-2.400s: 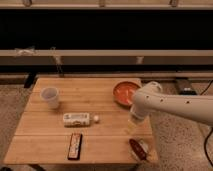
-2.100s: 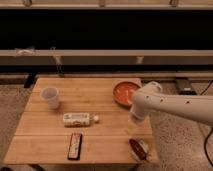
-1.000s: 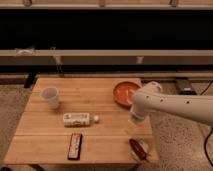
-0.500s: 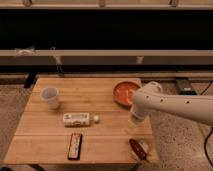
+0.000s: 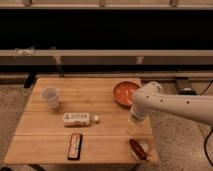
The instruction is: Place the bottle in the ceramic bowl
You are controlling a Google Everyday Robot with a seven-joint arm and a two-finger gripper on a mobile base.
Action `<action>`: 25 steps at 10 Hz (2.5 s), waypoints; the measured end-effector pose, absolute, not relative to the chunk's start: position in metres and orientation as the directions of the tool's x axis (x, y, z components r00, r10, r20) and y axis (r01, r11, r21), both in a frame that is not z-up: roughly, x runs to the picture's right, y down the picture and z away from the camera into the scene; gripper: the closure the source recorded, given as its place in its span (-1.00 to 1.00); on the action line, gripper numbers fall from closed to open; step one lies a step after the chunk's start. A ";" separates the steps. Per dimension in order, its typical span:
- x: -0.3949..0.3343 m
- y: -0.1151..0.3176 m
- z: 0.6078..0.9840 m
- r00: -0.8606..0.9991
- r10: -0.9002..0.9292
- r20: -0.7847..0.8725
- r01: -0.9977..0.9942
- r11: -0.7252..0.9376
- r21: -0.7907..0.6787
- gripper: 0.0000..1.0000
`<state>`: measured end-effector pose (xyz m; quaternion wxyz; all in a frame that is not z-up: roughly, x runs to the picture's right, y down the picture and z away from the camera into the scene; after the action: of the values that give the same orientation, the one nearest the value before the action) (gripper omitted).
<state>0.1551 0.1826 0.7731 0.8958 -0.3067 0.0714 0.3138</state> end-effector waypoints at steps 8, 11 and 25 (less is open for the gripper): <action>0.142 0.175 0.769 0.826 0.499 -0.261 -0.556 0.645 -0.525 -0.60; 0.084 0.148 0.768 0.877 0.459 -0.139 -0.454 0.700 -0.551 -0.60; -0.132 0.178 0.795 0.991 0.030 0.131 0.041 0.860 -0.508 -0.60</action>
<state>-0.1322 0.1782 0.7951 0.9620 -0.2645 -0.0675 -0.0029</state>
